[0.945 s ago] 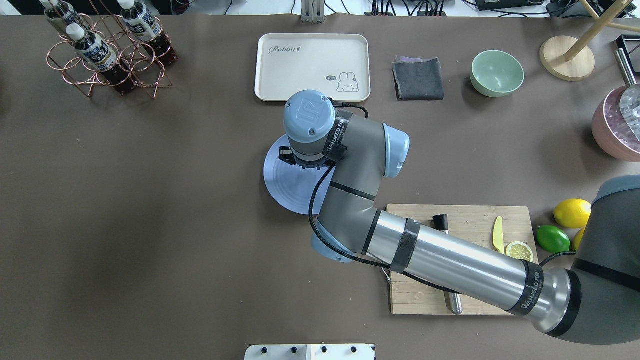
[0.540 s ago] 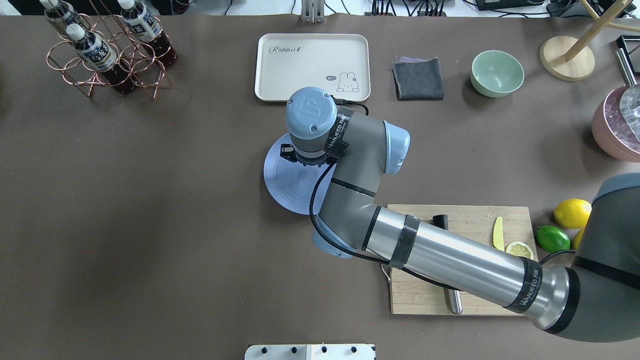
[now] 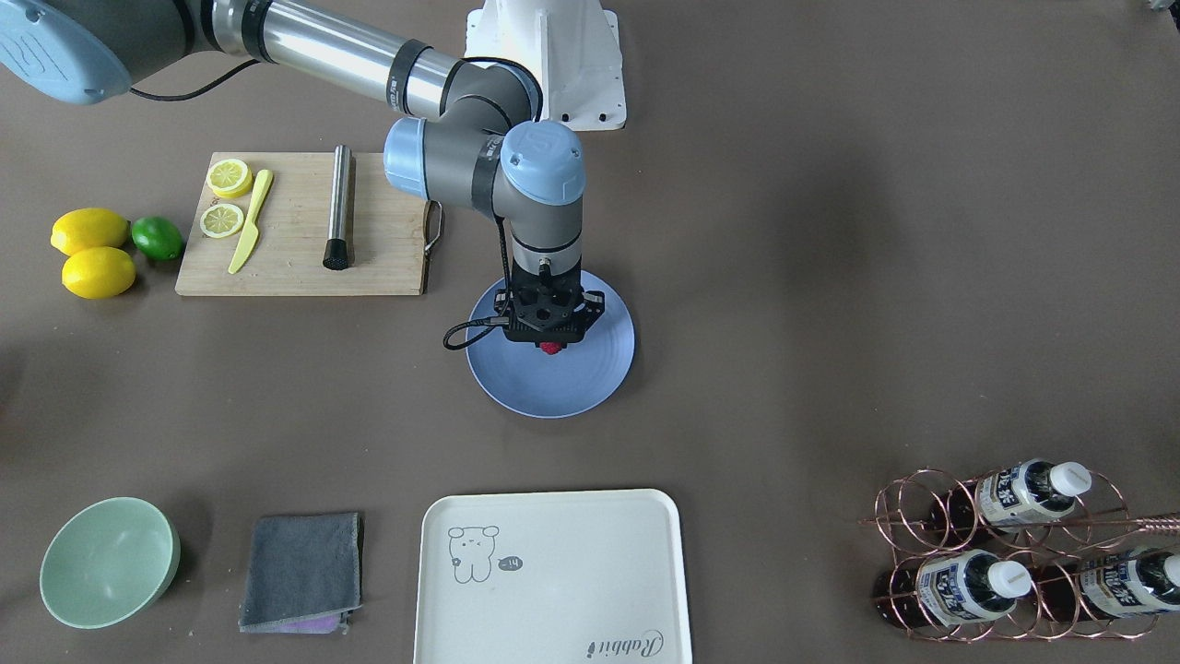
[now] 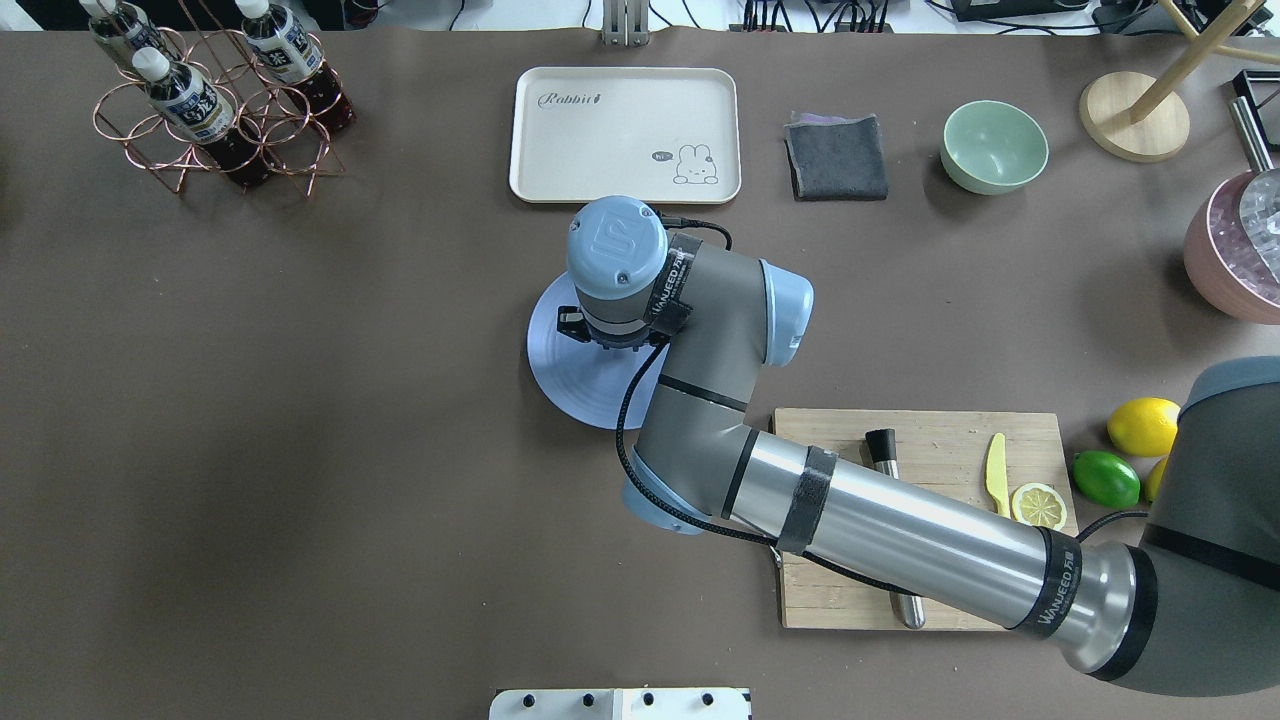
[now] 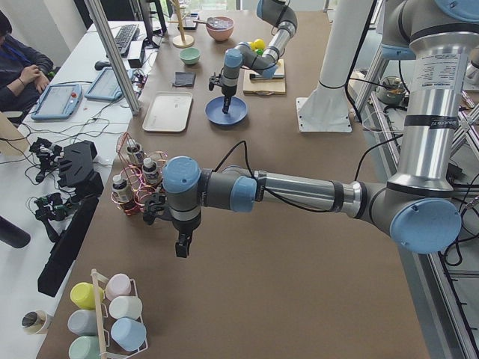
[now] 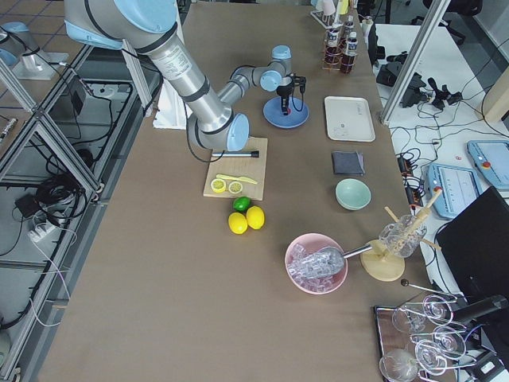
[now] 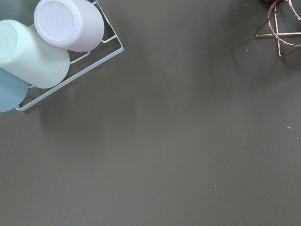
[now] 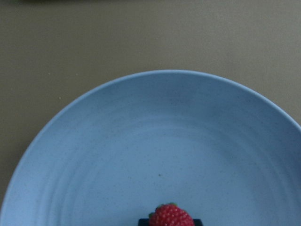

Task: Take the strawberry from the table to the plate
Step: 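Lower the strawberry onto the plate and open the right gripper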

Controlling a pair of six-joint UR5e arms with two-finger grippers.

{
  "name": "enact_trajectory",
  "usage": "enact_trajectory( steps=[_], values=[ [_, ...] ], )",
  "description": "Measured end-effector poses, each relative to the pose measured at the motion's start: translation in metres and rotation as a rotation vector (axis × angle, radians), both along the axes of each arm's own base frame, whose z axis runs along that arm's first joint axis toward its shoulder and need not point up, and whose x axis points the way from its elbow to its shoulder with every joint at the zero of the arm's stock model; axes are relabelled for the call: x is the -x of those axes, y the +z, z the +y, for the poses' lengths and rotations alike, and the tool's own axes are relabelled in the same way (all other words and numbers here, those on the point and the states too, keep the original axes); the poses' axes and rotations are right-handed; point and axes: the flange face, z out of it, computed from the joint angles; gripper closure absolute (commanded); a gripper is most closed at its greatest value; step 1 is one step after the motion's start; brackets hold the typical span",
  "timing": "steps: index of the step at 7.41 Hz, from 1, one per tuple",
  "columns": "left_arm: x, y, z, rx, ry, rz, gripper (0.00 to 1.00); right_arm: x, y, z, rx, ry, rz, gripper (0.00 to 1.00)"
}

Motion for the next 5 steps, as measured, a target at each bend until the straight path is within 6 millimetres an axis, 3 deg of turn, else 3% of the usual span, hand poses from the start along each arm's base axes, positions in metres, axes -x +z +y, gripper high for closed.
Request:
enact_trajectory(
  steps=[1, 5],
  values=[
    [0.0, -0.0004, -0.0003, 0.0, -0.001, 0.0, 0.02, 0.0002, 0.0011, 0.0003, 0.0, 0.0, 0.001, 0.05],
    [0.0001, -0.0016, -0.0017, -0.002, -0.002, 0.0, 0.02, -0.0058, -0.0027, -0.0052, -0.022, -0.017, -0.002, 0.0]
  ],
)
